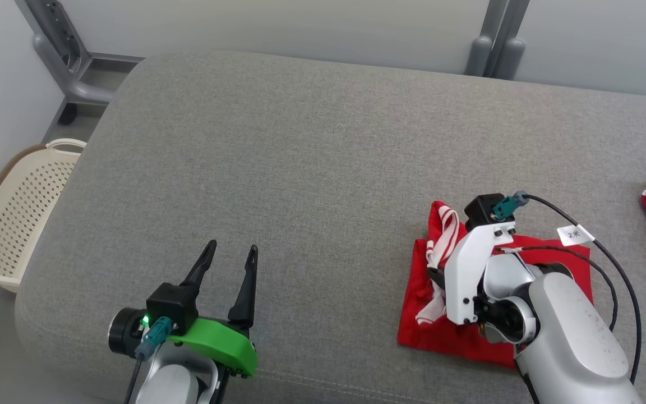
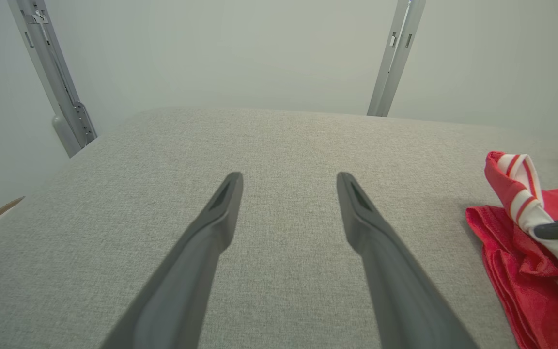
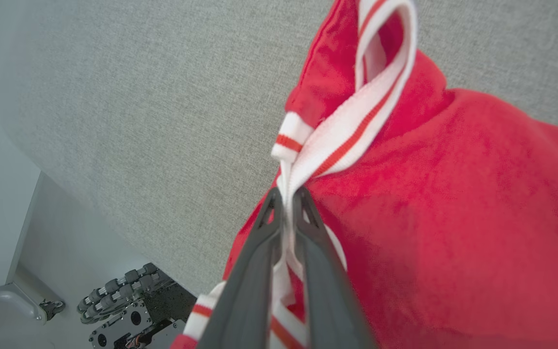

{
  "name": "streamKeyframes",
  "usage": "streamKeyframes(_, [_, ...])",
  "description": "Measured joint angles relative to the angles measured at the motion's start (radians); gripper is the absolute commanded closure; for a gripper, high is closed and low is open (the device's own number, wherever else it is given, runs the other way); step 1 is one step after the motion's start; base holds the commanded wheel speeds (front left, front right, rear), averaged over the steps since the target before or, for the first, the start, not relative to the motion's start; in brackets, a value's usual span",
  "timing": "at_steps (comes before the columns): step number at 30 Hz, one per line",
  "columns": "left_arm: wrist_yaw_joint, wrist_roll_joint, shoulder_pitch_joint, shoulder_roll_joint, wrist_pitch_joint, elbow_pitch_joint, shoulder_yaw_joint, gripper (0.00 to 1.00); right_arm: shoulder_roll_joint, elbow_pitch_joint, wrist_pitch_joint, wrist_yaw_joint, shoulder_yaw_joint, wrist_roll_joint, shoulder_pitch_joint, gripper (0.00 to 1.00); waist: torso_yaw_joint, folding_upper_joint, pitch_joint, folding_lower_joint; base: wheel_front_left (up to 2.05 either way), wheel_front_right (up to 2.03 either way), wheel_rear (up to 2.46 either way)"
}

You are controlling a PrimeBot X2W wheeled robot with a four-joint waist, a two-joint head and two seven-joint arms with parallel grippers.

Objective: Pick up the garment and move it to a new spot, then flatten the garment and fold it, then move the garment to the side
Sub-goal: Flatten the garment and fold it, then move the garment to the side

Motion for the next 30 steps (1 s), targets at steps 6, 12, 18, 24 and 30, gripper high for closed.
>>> streamKeyframes(6, [0.0,0.0,0.0,0.0,0.0,0.002,0.001,0.0,0.001,0.004,-0.066,0.0,0.003,0.058,-0.022,0.0,-0.001,0.0,-0.003,0.0,0.0,0.0,0.0])
streamKeyframes(12, [0.0,0.003,0.001,0.0,0.0,-0.003,0.01,0.0,0.002,-0.053,-0.099,0.0,-0.111,0.015,-0.021,0.0,-0.019,0.0,-0.006,0.0,0.0,0.0,0.0])
streamKeyframes(18, [0.004,0.012,0.002,0.0,0.0,-0.02,0.019,0.0,-0.001,-0.148,-0.063,0.0,-0.309,-0.097,0.062,0.0,-0.052,0.0,-0.005,0.0,0.0,0.0,0.0])
streamKeyframes(24, [0.004,0.021,0.001,0.0,0.0,-0.035,0.026,0.0,0.0,-0.24,-0.002,0.0,-0.407,-0.147,0.15,0.0,-0.087,0.0,0.008,0.0,0.0,0.0,0.0])
streamKeyframes(30, [0.0,0.029,-0.004,0.0,0.0,-0.035,0.025,0.0,0.0,-0.258,0.019,0.0,-0.464,-0.132,0.19,0.0,-0.109,0.0,0.028,0.0,0.0,0.0,0.0])
